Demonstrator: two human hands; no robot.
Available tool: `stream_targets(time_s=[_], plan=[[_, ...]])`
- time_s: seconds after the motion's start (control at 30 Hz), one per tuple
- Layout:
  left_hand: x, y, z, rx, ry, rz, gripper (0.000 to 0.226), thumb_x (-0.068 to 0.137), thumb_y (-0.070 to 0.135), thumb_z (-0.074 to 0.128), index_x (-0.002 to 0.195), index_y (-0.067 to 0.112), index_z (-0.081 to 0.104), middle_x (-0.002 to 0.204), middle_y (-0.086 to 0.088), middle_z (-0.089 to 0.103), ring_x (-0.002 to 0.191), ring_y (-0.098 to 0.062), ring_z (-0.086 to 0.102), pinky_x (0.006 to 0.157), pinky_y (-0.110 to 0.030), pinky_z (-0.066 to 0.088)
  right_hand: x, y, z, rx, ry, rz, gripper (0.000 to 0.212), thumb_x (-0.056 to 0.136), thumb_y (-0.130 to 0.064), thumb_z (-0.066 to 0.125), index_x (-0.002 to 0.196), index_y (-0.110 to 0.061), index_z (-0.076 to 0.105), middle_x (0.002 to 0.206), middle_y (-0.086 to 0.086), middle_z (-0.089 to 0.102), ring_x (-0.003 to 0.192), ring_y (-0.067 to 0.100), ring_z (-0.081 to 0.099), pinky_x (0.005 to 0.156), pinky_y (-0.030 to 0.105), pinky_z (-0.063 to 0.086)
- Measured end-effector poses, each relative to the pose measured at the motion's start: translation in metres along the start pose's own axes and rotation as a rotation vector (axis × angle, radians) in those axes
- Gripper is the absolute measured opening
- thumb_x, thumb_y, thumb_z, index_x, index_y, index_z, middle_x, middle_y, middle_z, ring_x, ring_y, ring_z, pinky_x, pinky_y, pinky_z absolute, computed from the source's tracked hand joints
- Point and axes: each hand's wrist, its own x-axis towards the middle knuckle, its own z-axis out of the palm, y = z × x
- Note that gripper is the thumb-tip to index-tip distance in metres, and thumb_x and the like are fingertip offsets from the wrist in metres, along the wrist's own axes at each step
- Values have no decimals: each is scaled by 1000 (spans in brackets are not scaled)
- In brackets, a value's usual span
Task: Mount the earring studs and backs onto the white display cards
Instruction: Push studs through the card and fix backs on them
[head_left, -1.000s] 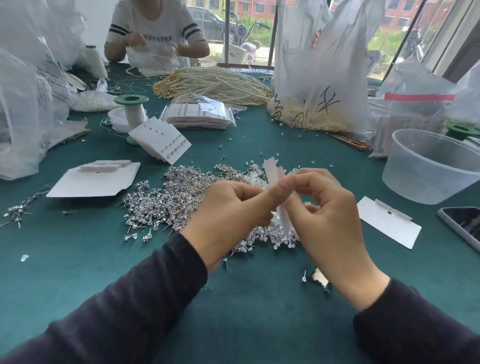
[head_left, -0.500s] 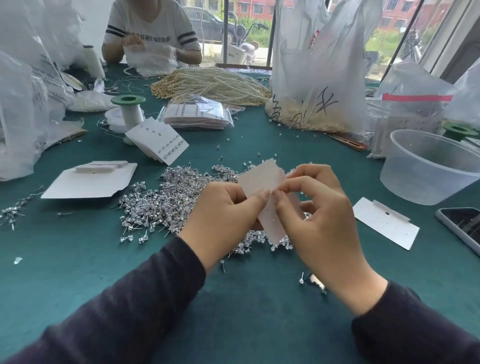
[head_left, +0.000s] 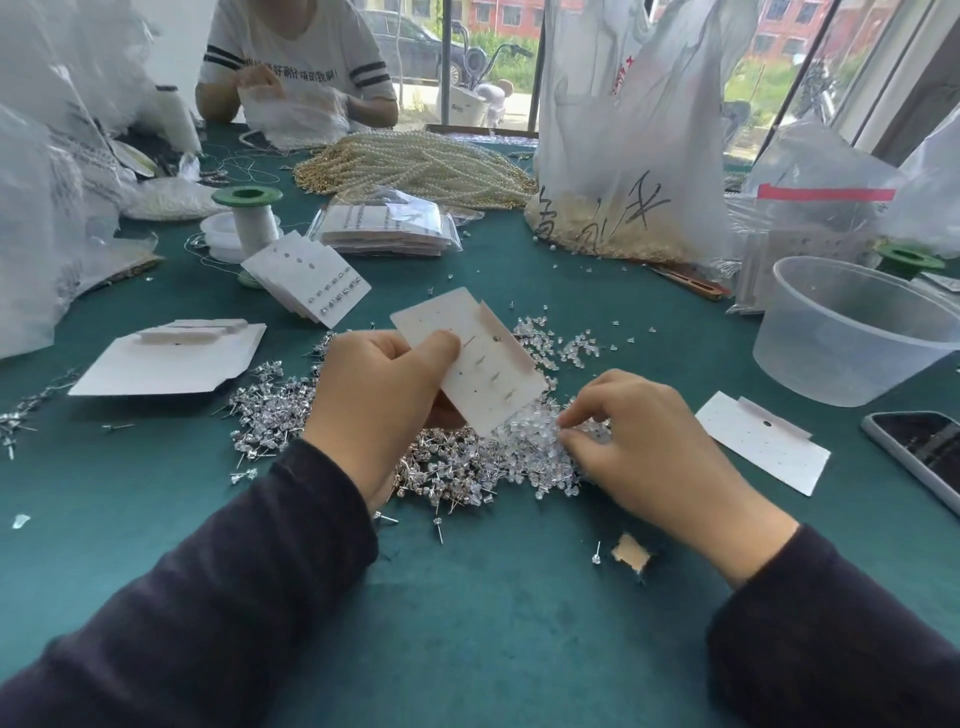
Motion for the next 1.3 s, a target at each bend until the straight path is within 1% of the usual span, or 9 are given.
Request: stream_targets(time_s=[0.17,0.33,0.43,0.57,0.7,0.87,0.97,1.1,1.3], plan=[[0,0,0,20,-9,2,28,84,7,57,56,8,58,49,2,67,48,-13,65,45,-26,55,4,4,0,136,58,41,9,79,-17,67,71,-22,64,75,-12,56,74,8,51,64,1,32],[-1,0,1,51,-39,6,28,82,5,58,54,6,56,47,1,65,44,-13,62,40,-22,51,6,4,-3,327,217,55,10,79,-15,67,70,-19,64,68,-9,63,63,2,56,59,9,38],[-1,-2,2,68,-68,-8,29,83,5,58,54,5,55,46,0,65,42,-13,61,38,-21,50,7,5,-5,466,238,107,10,80,-13,66,71,-17,64,67,-2,67,63,11,61,63,25,47],[-1,-5,3,105,-107,-12,25,83,5,59,58,0,57,58,-12,64,40,-14,58,37,-20,47,7,4,-5,479,245,122,14,78,-16,69,65,-20,64,55,-8,61,50,2,54,53,13,41],[-1,-9,5,124,-139,-22,23,82,4,59,63,-7,58,53,-11,64,38,-14,57,36,-19,45,4,0,-9,619,283,100,12,78,-11,70,67,-17,67,60,2,67,60,18,64,63,30,53],[-3,-15,8,207,-171,20,27,79,5,61,53,-2,62,50,-12,66,40,-21,59,41,-27,51,-6,-21,-4,772,319,-76,17,76,-3,71,73,-20,69,69,-5,70,61,6,66,61,16,51],[-4,-17,9,251,-168,66,26,74,13,65,53,-2,63,57,-17,68,44,-25,61,47,-31,51,-6,-26,5,710,343,-112,20,76,-3,71,74,-22,69,73,-7,69,70,6,65,68,18,51],[-5,-16,9,277,-165,99,25,77,7,61,53,0,65,56,-16,68,39,-17,58,39,-22,46,-6,-25,8,682,325,-136,19,76,0,71,73,-19,69,77,-5,66,72,5,61,68,16,48],[-7,-16,10,321,-157,142,28,68,20,62,57,-6,66,54,-15,67,40,-20,61,44,-32,51,-4,-24,9,699,289,-107,19,76,-1,70,71,-19,68,74,-2,67,68,5,61,66,16,47]])
